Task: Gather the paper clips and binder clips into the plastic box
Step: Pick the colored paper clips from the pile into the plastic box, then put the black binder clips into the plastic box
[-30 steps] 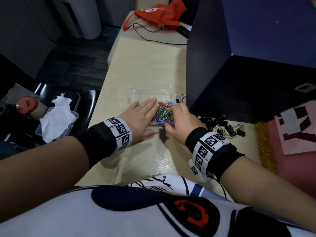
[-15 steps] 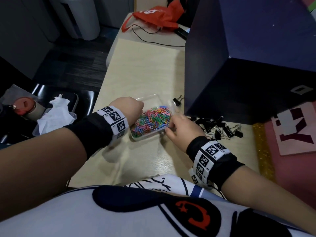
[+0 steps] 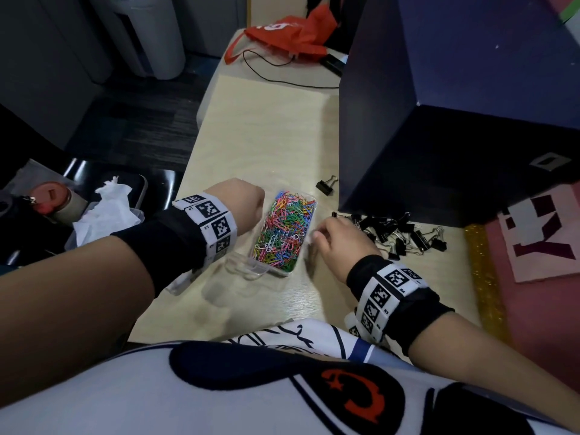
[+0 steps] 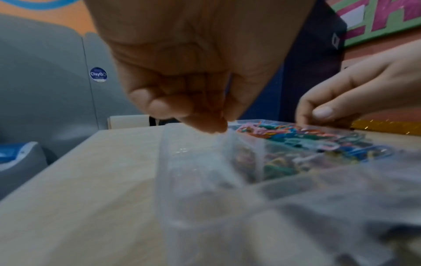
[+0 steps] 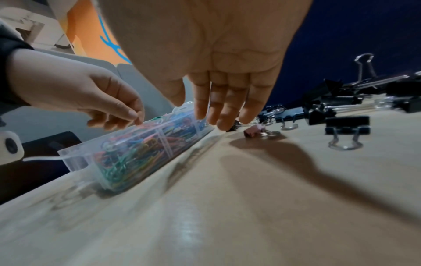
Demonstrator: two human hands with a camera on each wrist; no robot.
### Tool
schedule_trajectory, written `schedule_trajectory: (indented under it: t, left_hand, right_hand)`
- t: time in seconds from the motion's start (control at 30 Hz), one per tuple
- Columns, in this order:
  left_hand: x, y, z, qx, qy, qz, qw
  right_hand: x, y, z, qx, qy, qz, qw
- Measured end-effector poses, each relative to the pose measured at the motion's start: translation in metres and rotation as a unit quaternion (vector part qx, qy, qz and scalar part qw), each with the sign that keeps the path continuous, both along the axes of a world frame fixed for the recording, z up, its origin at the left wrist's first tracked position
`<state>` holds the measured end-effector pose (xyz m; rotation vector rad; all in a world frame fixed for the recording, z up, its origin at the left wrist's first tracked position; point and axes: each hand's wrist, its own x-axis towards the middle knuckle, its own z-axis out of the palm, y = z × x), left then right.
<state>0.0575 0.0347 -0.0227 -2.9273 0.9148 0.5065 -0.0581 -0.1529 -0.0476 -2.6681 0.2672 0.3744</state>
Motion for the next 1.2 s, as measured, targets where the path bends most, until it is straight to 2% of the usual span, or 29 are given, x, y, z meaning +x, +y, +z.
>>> schedule_trajectory:
  t: [0.07, 0.17, 0.23, 0.33, 0.43, 0.53, 0.6, 0.7, 0.8, 0.9, 1.07, 1.2]
  left_hand:
    - [0.002, 0.007, -0.001, 0.001, -0.025, 0.008, 1.000]
    - [0.005, 0.016, -0.008, 0.069, -0.068, 0.002, 0.995]
    - [0.008, 0.019, -0.012, 0.084, -0.046, 0.010, 0.995]
    - [0.012, 0.022, -0.018, 0.103, 0.002, 0.033, 0.994]
    - [0.011, 0.022, -0.019, 0.110, 0.004, 0.050, 0.993]
    - [0.010, 0.023, -0.015, 0.103, 0.013, 0.089, 0.991]
    - [0.010, 0.023, -0.014, 0.103, 0.021, 0.120, 0.987]
    - [0.010, 0.024, -0.013, 0.114, 0.040, 0.161, 0.980]
    - [0.009, 0.025, -0.013, 0.123, 0.040, 0.183, 0.975]
    - [0.007, 0.028, -0.018, 0.120, 0.047, 0.206, 0.970]
    - [0.006, 0.031, -0.018, 0.104, 0.062, 0.243, 0.963]
    - [0.010, 0.031, -0.011, 0.091, 0.102, 0.270, 0.953]
  right_hand:
    - [-0.006, -0.004, -0.002, -0.039, -0.015, -0.006, 0.999]
    - [-0.014, -0.014, -0.003, -0.118, -0.047, -0.047, 0.991]
    - [-0.017, -0.024, -0.003, -0.138, -0.044, -0.076, 0.987]
    - [-0.023, -0.039, -0.006, -0.119, 0.039, -0.078, 0.989]
    - [-0.030, -0.041, -0.010, -0.126, 0.092, -0.061, 0.986]
    - [-0.035, -0.035, -0.007, -0.144, 0.083, -0.070, 0.984]
    - [-0.037, -0.032, -0.004, -0.158, 0.047, -0.068, 0.984]
    - [-0.028, -0.031, 0.003, -0.107, -0.010, -0.028, 0.994]
    - [-0.003, -0.027, 0.011, -0.045, 0.009, 0.039, 0.998]
    - [0.029, -0.017, 0.012, -0.009, 0.026, 0.044, 0.999]
    - [0.069, -0.004, 0.004, 0.008, 0.111, 0.011, 0.994]
    - [0.062, -0.006, 0.000, -0.026, 0.096, 0.071, 0.992]
